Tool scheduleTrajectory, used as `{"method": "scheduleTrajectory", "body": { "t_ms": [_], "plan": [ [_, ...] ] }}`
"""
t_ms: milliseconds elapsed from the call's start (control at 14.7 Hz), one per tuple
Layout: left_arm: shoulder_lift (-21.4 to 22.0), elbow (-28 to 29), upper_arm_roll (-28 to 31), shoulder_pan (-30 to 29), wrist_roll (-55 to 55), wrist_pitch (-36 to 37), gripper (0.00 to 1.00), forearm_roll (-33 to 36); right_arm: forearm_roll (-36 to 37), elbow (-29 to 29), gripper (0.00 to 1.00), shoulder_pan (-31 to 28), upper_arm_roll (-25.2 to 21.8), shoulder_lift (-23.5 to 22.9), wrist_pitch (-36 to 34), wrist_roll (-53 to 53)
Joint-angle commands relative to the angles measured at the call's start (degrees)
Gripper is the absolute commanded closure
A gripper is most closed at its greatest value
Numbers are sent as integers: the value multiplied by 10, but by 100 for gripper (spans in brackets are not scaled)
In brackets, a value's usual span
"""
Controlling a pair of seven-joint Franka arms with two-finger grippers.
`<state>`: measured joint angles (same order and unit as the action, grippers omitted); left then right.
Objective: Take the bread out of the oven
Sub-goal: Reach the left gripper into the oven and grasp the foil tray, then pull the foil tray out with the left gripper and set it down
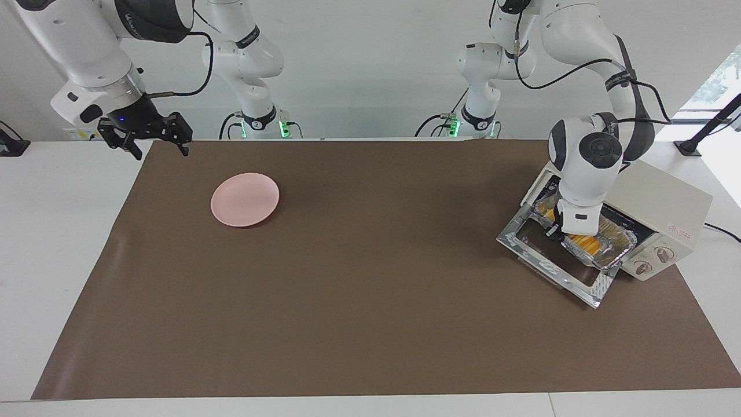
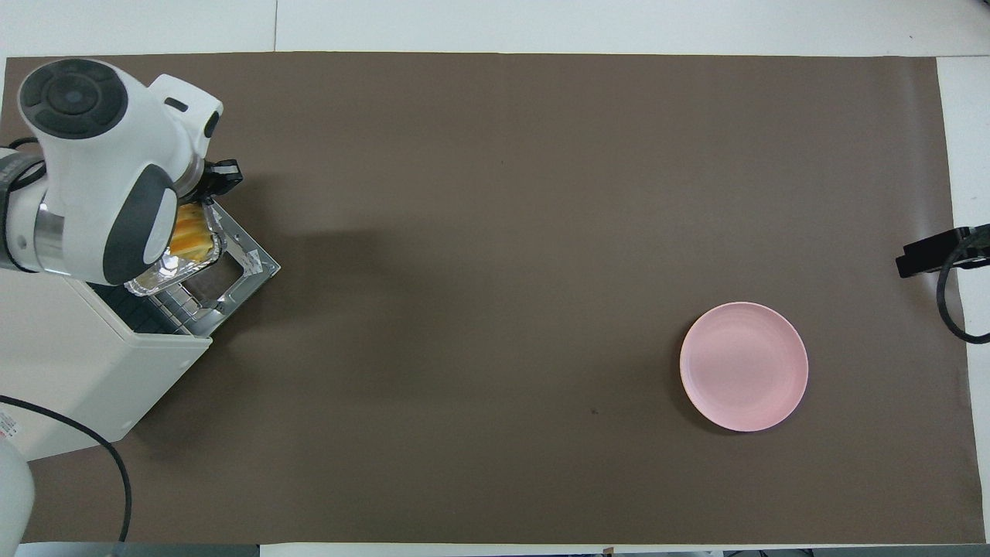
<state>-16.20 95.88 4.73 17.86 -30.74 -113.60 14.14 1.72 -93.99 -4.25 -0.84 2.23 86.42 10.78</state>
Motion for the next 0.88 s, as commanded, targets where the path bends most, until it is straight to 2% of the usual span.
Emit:
{"method": "scheduleTrajectory", "body": {
  "t_ms": [0, 136, 408, 544, 680, 816],
  "plan": [
    [-53, -98, -2, 81, 86, 32, 100, -44, 3, -14, 0, -8, 6, 14, -12, 10],
    [-52, -97, -2, 156, 93, -3, 100, -77, 1, -14, 0, -11, 3, 14, -13, 10],
    [-64, -86, -3, 261, 91, 7, 100, -81, 0, -14, 0, -19, 3, 14, -13, 10],
    [-119, -94, -1, 310, 80, -3, 100, -82, -1, -14, 0, -20, 3, 14, -13, 10],
    [-127, -95, -2, 307, 38, -28, 100, -100, 0, -14, 0, -19, 3, 14, -13, 10],
    [-146, -98, 3, 285, 27, -78, 100, -187, 0, -15, 0, -18, 3, 14, -12, 9]
  ]
}}
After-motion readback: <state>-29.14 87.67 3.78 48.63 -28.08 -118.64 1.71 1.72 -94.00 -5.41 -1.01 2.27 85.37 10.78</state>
